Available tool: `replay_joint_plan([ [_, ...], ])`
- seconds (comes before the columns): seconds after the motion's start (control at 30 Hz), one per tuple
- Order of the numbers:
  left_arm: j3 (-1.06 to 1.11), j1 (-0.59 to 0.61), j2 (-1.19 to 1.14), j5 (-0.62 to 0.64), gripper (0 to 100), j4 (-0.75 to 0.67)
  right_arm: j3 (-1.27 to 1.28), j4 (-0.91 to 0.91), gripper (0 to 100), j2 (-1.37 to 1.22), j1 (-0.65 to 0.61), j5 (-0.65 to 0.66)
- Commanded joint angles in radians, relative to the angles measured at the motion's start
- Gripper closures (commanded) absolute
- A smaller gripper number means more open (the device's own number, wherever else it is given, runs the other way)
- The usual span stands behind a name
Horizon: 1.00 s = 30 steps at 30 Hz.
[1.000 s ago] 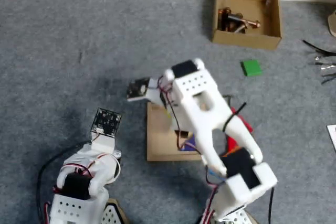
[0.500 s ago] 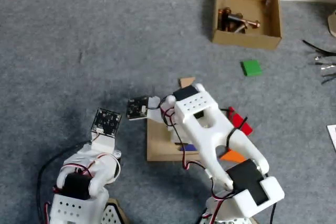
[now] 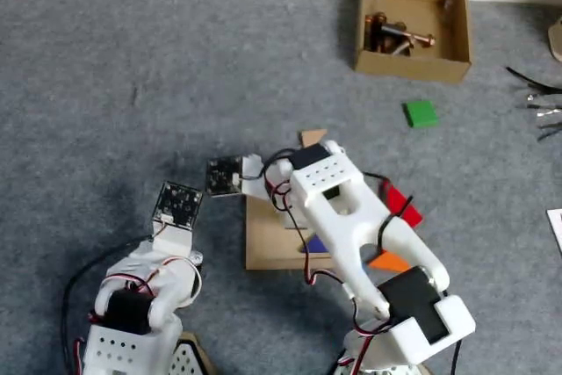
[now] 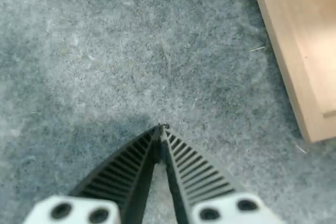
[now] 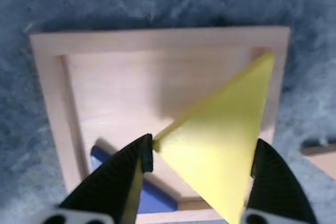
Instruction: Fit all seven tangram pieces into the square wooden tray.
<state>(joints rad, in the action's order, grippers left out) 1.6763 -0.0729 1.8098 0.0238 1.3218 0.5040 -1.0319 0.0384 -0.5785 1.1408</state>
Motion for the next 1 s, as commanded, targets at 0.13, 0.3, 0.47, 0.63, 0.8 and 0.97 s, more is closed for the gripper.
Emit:
replay_joint_plan([
  [0.13,0.019,-0.015,0.004,0.006,99,0.005,-0.008,0.051,72.4,0.056,-0.004,0.006],
  [0.3,0.019,-0.015,0.004,0.006,99,0.005,-0.007,0.051,71.2,0.056,-0.001,0.006],
  [0.47,0.019,-0.015,0.004,0.006,99,0.005,-0.005,0.051,64.2,0.056,-0.001,-0.040],
  [0.63,0.019,-0.015,0.004,0.006,99,0.005,-0.007,0.051,64.2,0.056,-0.001,-0.046],
  [0.8,0.019,-0.015,0.004,0.006,99,0.005,-0.007,0.051,64.2,0.058,-0.002,-0.051],
  [0.97,0.019,-0.015,0.004,0.006,99,0.005,-0.010,0.051,70.6,0.059,-0.018,-0.153],
])
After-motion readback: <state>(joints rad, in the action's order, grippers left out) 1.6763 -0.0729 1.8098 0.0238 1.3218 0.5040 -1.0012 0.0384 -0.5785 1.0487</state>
